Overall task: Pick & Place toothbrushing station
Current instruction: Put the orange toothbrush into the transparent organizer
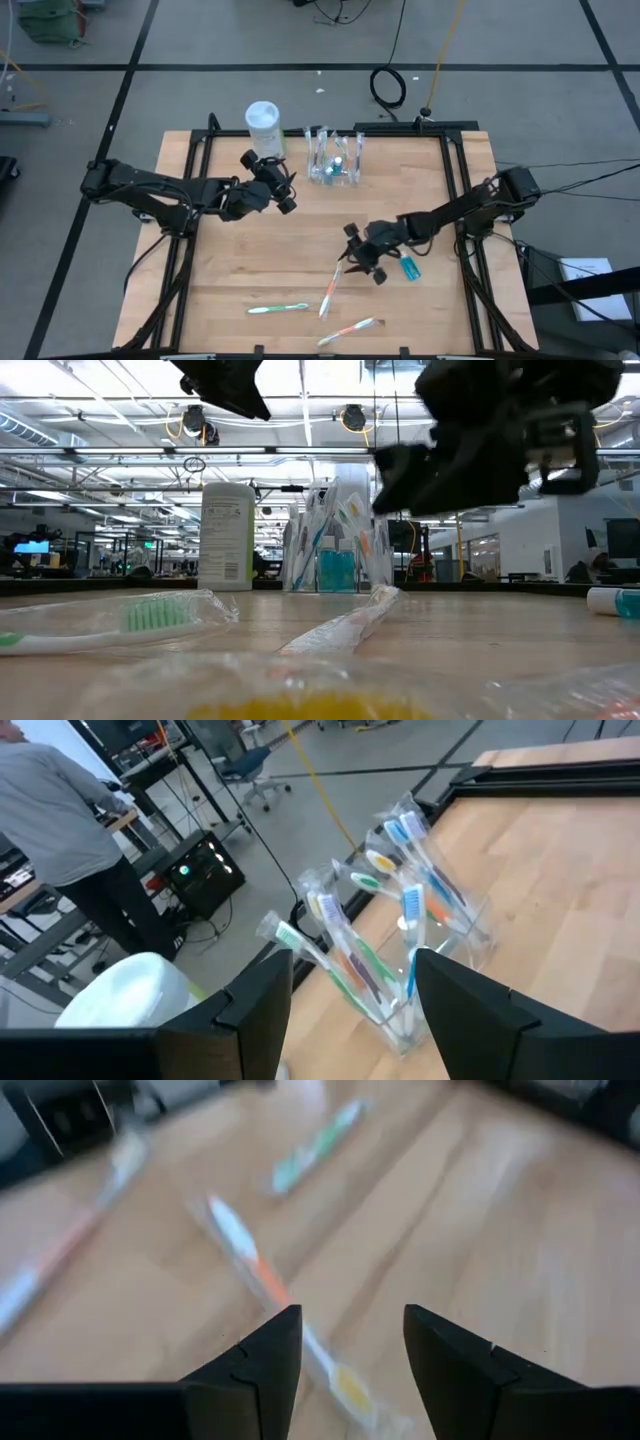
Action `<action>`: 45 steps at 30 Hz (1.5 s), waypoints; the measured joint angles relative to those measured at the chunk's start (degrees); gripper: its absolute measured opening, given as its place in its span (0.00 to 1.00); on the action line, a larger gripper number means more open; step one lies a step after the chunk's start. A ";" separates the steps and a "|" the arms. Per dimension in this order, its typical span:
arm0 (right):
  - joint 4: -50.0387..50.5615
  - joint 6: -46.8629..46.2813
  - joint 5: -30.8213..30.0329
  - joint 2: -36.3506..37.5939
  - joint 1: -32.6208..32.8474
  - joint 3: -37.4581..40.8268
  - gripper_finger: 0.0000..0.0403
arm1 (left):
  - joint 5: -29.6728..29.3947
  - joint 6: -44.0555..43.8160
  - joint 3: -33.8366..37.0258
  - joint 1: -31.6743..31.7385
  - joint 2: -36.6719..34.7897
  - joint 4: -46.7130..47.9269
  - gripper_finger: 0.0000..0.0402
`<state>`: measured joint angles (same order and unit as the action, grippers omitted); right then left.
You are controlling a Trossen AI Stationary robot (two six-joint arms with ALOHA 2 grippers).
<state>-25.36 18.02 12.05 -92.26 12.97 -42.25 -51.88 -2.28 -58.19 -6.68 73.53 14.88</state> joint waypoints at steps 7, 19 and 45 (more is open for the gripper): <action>3.87 6.68 0.22 -8.64 0.06 -4.93 0.42 | -0.04 -0.82 0.00 0.00 0.01 0.15 0.54; 7.94 7.02 1.75 -12.34 -4.60 -6.00 0.42 | 0.46 -1.12 0.00 0.00 0.01 1.02 0.54; 33.34 27.49 -19.87 8.52 -1.93 -5.80 0.04 | 0.35 -0.92 0.00 0.00 0.03 1.66 0.54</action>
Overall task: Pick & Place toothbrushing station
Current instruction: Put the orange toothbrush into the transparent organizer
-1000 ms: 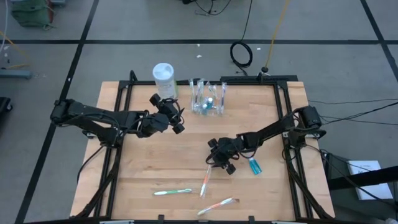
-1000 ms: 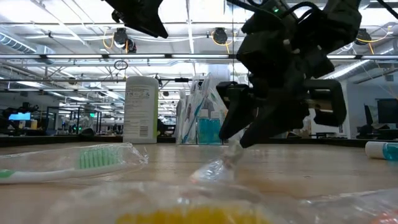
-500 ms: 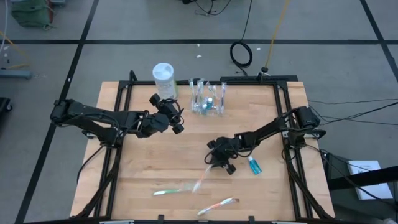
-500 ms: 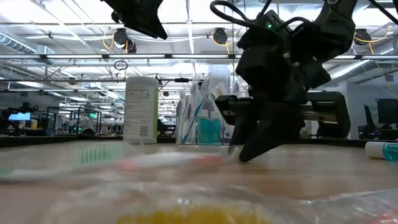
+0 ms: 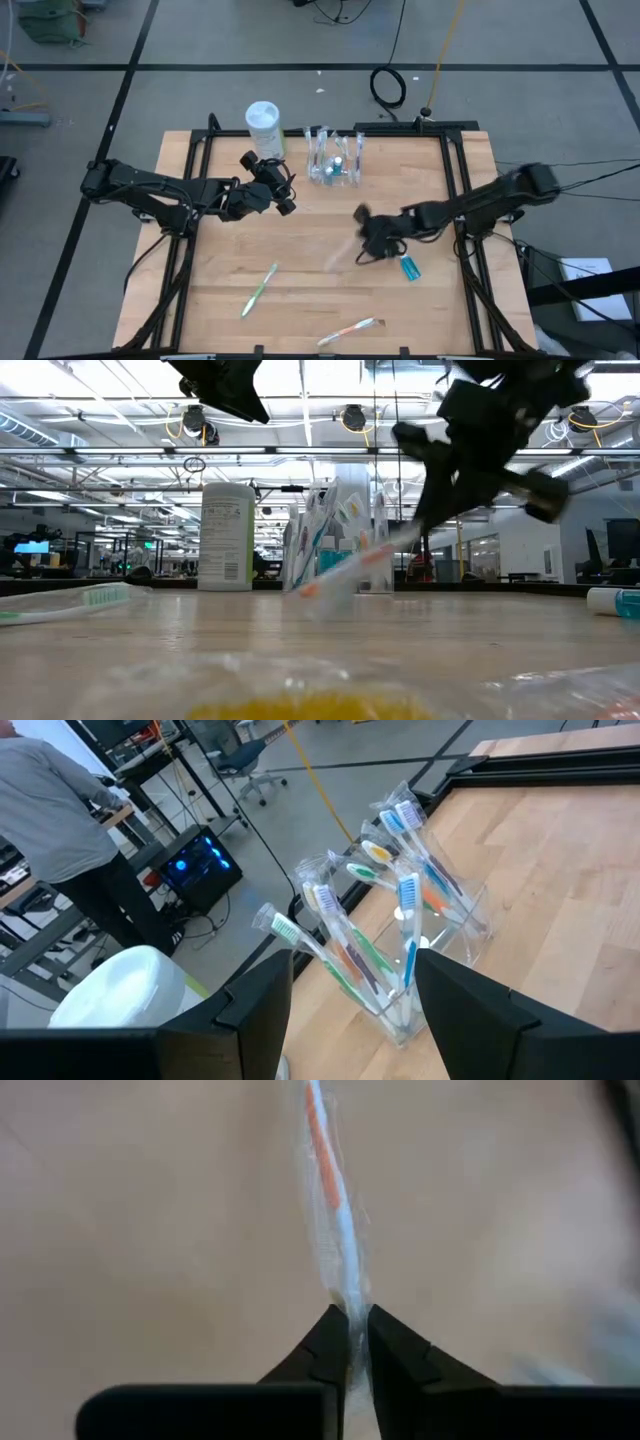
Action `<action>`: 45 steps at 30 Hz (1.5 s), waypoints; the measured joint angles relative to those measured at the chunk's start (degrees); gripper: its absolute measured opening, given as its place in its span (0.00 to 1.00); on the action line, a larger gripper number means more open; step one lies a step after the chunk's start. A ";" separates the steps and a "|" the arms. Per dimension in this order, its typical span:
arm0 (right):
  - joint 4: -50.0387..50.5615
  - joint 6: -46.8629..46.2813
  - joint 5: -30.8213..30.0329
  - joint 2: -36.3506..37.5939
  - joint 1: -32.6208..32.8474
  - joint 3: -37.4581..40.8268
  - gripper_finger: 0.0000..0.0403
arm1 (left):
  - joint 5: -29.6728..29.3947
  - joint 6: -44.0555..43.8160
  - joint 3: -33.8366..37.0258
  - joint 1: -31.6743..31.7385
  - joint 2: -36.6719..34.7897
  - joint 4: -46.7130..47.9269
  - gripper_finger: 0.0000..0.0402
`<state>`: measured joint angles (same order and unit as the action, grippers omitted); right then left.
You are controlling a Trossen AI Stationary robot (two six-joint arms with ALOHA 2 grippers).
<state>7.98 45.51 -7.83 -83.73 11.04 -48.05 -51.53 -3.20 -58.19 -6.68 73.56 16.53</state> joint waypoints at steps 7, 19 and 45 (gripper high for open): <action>3.86 25.62 -40.36 13.11 -3.17 0.00 0.03 | 0.00 -0.11 0.00 0.20 0.00 -0.07 0.54; -2.85 61.85 -47.42 17.69 -18.61 0.00 0.05 | -0.01 -1.57 0.00 0.33 0.00 -0.09 0.54; 3.84 60.26 -29.71 16.93 -19.64 3.10 0.04 | -0.02 -1.56 0.00 0.33 0.02 -0.07 0.54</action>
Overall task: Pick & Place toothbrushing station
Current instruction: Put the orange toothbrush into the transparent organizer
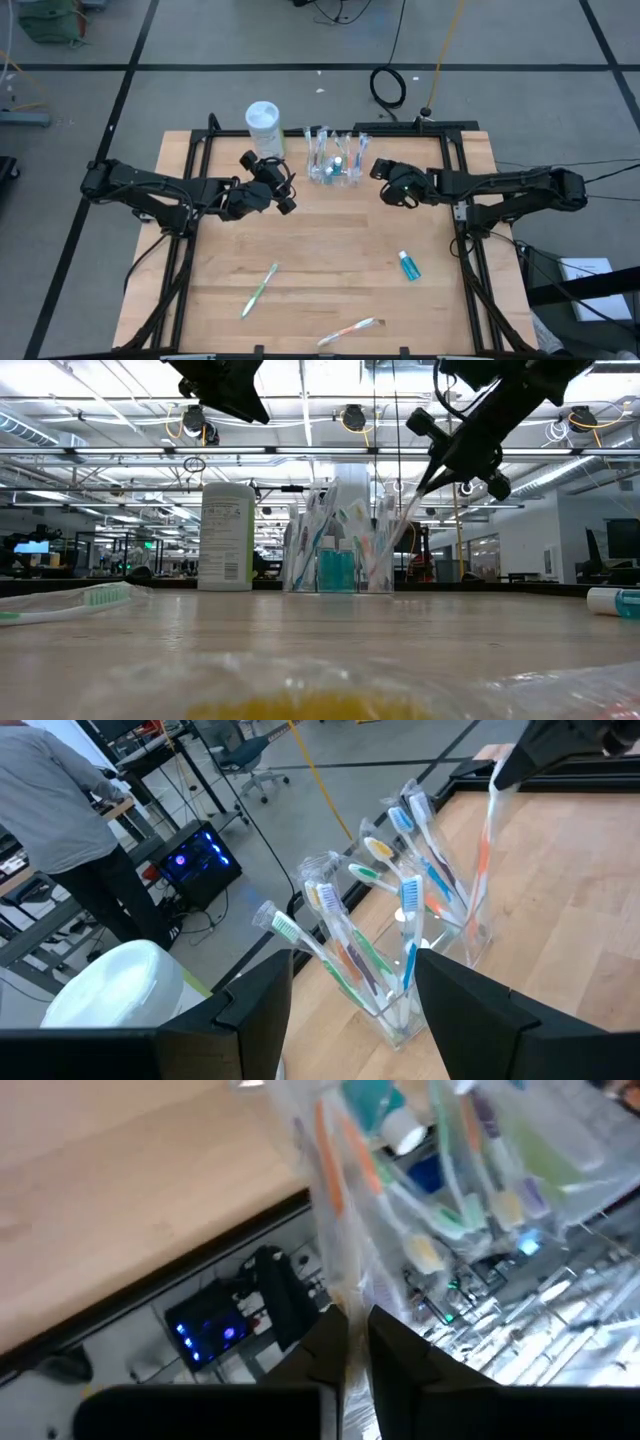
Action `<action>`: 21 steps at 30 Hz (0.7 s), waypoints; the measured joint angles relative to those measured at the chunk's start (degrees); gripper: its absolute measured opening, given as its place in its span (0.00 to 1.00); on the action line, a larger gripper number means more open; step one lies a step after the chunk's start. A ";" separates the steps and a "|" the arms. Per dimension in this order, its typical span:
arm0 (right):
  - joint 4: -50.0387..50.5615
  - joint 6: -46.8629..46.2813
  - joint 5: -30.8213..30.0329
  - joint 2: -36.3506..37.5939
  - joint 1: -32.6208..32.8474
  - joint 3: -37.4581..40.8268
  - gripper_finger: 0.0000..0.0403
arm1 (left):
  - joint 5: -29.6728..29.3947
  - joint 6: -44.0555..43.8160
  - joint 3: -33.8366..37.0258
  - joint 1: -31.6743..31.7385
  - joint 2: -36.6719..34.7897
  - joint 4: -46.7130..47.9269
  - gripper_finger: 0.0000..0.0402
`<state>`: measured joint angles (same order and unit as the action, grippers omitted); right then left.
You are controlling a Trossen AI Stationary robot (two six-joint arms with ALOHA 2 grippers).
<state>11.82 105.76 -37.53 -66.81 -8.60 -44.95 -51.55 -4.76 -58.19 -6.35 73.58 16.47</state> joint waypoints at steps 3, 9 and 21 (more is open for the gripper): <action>-6.35 1.05 0.39 -0.22 -0.30 2.33 0.07 | 0.00 0.01 0.00 0.00 0.00 -0.04 0.54; -19.19 -0.33 6.20 -1.18 -1.72 6.97 0.13 | 0.00 0.01 0.00 0.00 0.00 -0.07 0.54; -31.58 -16.37 18.08 -8.46 -3.61 7.83 0.32 | 0.02 -0.01 0.00 0.00 0.00 -0.24 0.54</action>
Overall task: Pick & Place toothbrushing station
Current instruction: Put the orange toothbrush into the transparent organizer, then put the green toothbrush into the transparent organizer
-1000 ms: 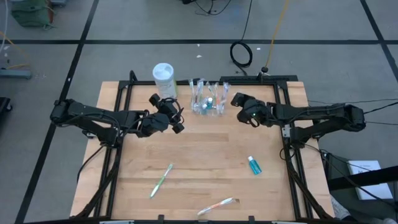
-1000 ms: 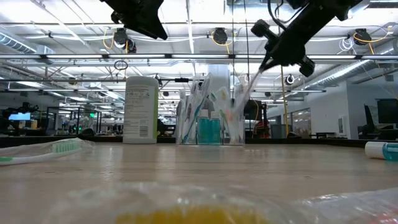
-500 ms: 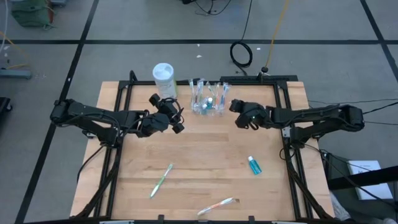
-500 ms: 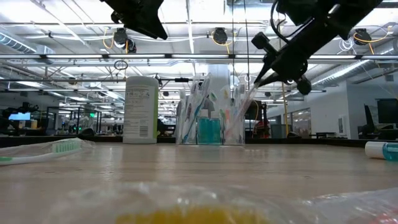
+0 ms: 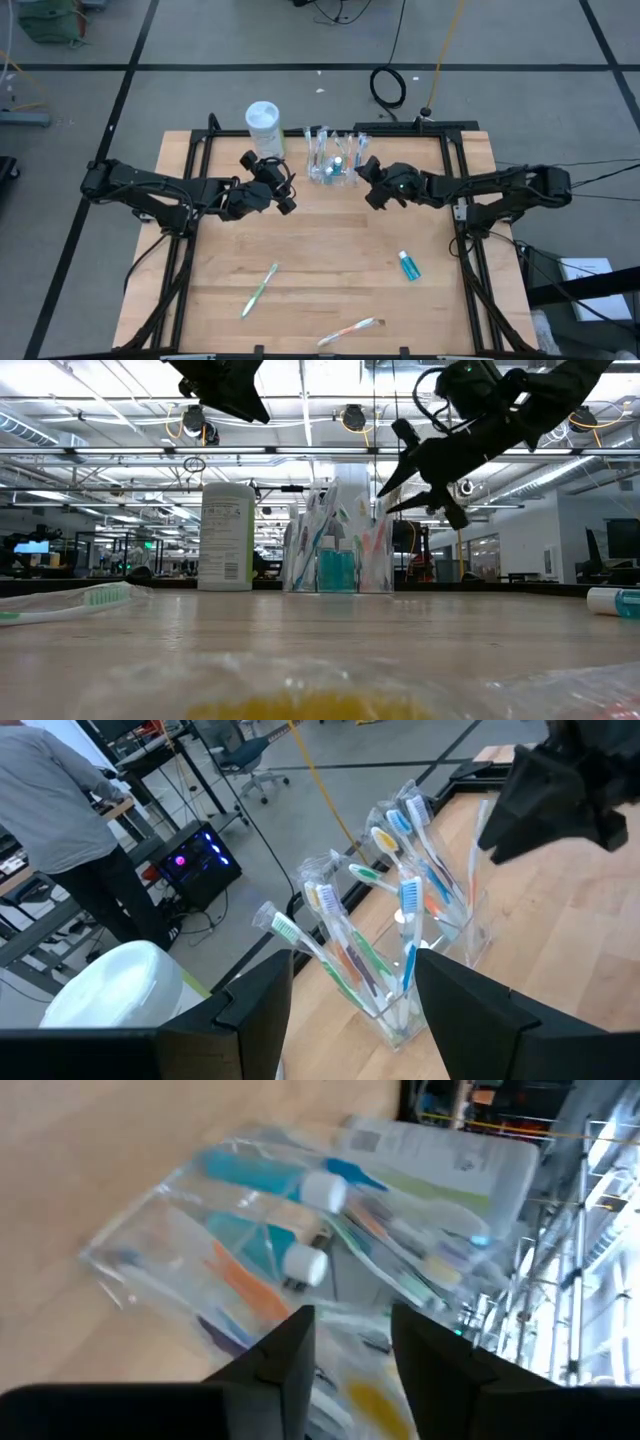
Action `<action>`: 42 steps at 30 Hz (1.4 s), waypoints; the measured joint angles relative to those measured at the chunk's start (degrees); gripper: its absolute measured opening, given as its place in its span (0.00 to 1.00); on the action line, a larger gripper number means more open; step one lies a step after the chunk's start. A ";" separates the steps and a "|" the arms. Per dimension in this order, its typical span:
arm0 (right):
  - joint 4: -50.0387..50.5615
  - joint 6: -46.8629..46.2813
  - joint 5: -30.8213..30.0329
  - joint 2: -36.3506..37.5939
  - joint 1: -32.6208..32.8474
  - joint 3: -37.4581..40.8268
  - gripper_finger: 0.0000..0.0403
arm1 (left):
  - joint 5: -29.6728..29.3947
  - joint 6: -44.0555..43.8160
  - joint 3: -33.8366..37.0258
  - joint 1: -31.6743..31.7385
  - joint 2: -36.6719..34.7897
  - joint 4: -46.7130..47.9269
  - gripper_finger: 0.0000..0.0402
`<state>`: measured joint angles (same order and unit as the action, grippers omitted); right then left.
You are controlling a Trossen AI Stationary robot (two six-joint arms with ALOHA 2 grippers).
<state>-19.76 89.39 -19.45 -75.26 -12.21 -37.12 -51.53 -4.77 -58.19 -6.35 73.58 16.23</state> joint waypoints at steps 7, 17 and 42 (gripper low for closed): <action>-0.45 -5.23 -6.73 -1.73 1.21 0.01 0.41 | 0.48 -0.01 0.00 0.00 0.00 0.22 0.54; -7.56 -27.62 -13.54 -1.38 7.95 0.00 0.45 | 0.59 -0.46 0.00 0.00 0.00 0.24 0.54; -7.86 -78.55 -13.30 -1.36 14.21 0.00 0.44 | 38.87 -39.38 -0.02 -5.93 0.02 20.31 0.54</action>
<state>-27.62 10.84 -32.75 -76.62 2.00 -37.12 -12.66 -44.15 -58.22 -12.28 73.60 36.54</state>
